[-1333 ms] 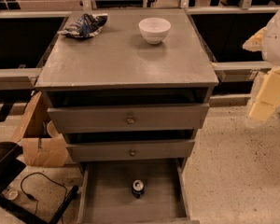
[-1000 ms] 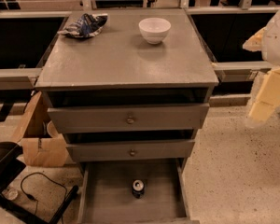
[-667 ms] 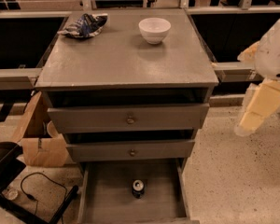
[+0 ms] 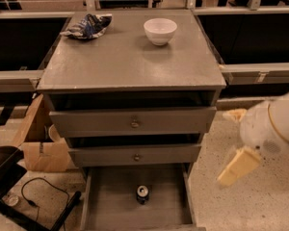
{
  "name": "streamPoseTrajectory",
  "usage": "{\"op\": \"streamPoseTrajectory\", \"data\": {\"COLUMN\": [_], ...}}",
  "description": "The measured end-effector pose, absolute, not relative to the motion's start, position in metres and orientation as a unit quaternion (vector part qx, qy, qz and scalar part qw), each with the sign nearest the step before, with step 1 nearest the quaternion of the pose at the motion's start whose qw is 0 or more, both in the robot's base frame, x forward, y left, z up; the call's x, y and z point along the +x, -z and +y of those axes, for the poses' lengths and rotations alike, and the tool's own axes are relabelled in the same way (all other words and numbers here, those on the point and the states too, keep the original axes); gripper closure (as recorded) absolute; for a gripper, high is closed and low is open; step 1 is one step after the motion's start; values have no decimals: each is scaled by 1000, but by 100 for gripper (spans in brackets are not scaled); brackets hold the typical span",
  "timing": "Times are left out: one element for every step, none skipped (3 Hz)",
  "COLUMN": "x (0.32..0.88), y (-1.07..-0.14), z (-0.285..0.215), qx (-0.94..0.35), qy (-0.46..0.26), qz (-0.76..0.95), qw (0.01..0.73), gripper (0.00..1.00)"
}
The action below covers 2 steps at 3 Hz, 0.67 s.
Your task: Pick pepsi can from bottom drawer and place on counter
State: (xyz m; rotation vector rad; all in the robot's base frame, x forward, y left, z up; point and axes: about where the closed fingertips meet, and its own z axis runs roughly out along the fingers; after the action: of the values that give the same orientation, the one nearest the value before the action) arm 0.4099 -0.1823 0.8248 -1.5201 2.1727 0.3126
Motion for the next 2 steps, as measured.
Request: {"op": "streamPoseTrajectory", "data": {"x": [399,416], "y": [-773,-753], "z": [-169,-162], "qx": [-524,-494], "qy": [-167,-184], "qz": [778,756], "qw": [304,388], "gripper": [0,0]}}
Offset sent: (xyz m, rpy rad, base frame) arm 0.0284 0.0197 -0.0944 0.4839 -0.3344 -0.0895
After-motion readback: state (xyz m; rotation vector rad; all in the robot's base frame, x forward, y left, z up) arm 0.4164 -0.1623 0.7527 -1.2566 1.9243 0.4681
